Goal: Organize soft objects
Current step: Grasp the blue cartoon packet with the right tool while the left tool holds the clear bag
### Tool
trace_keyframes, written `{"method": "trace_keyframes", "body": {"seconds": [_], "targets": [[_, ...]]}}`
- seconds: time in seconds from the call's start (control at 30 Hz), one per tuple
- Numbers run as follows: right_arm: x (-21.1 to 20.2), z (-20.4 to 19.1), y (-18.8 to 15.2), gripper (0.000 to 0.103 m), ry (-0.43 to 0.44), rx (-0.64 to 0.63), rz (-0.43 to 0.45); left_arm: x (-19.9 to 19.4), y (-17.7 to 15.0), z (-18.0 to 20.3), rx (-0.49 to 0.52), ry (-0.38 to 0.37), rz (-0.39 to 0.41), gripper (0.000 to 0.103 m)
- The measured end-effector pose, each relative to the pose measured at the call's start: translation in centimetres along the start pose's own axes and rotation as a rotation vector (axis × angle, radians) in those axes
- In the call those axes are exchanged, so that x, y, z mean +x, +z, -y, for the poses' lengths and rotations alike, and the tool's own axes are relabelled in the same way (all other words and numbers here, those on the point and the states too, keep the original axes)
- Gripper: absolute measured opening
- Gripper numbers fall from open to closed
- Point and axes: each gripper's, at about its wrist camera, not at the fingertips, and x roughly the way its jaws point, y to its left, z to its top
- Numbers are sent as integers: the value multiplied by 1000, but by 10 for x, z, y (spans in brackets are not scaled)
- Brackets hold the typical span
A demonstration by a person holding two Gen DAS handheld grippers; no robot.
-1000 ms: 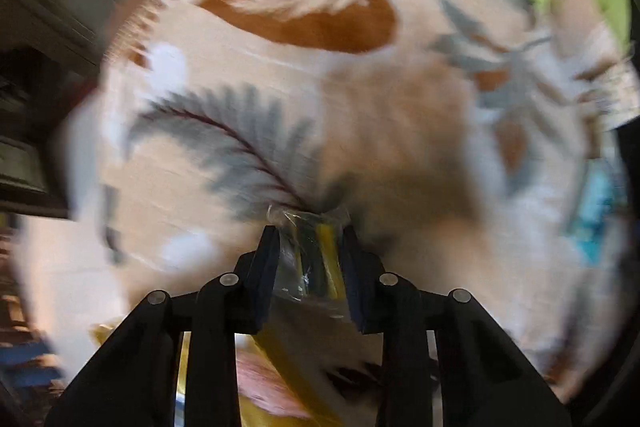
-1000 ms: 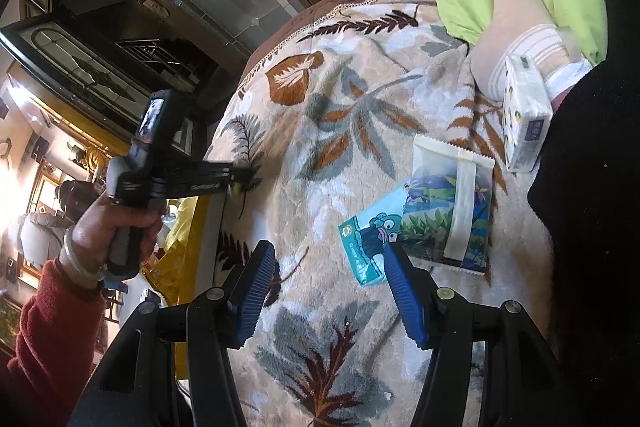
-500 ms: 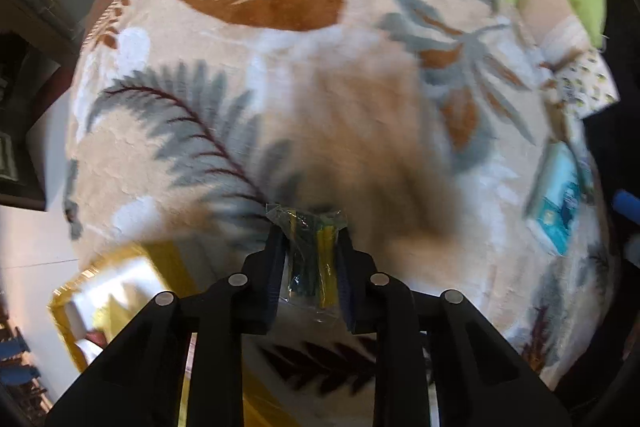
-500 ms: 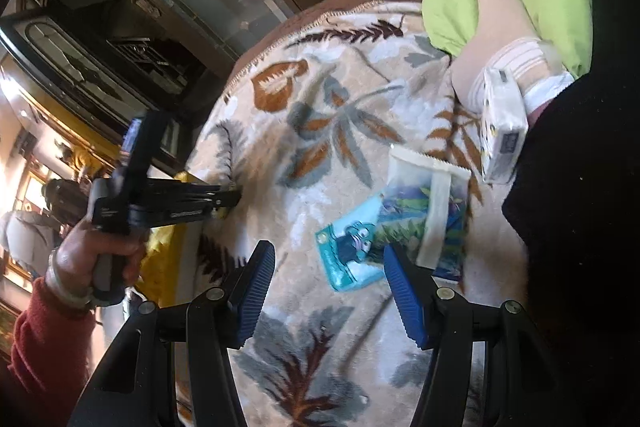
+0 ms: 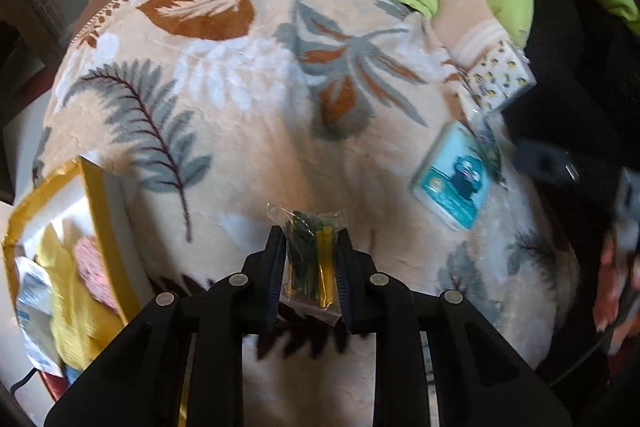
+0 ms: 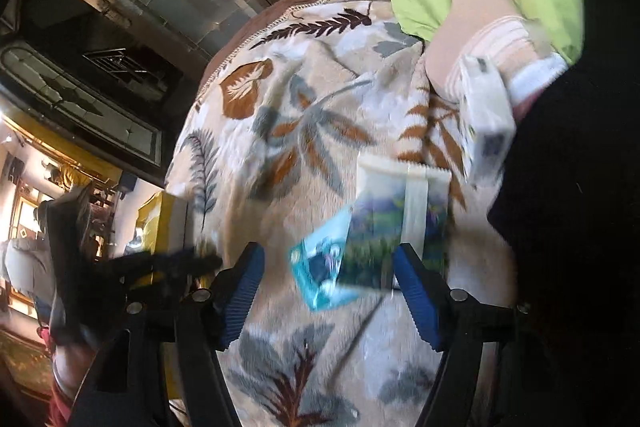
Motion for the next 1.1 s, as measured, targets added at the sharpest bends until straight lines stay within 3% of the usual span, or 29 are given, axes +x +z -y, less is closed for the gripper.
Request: {"method": "trace_keyframes", "body": {"seconds": [0.17, 0.2, 0.27, 0.4, 0.5, 0.53, 0.57, 0.7, 0.77, 0.8, 0.97, 1.1], "targets": [[26, 13, 13, 71, -48, 49, -64, 10, 2, 11, 17, -14, -13, 21], [27, 14, 15, 69, -82, 33, -56, 8, -1, 13, 16, -17, -9, 21], [28, 20, 17, 47, -125, 11, -44, 7, -3, 16, 9, -27, -4, 21], [24, 32, 16, 43, -91, 21, -58, 3, -3, 17, -2, -46, 2, 21], [21, 22, 20, 50, -93, -15, -68, 0, -2, 15, -6, -47, 6, 21], [22, 20, 22, 62, -95, -21, -69, -2, -1, 14, -9, -46, 10, 21], [25, 18, 23, 66, -98, -26, -82, -5, 1, 11, -15, -42, 16, 21], [40, 1, 20, 69, -215, -138, -124, -17, 7, 0, -43, -24, 51, 21], [41, 1, 17, 56, -257, -161, -117, -26, 10, -8, -60, -26, 68, 21], [39, 5, 15, 54, -248, -155, -109, -31, 12, -12, -71, -27, 79, 21], [12, 33, 10, 29, -132, -14, -74, -46, 15, -30, -116, -21, 117, 21], [0, 39, 1, 28, -112, 5, -58, -47, 12, -32, -131, -29, 120, 21]]}}
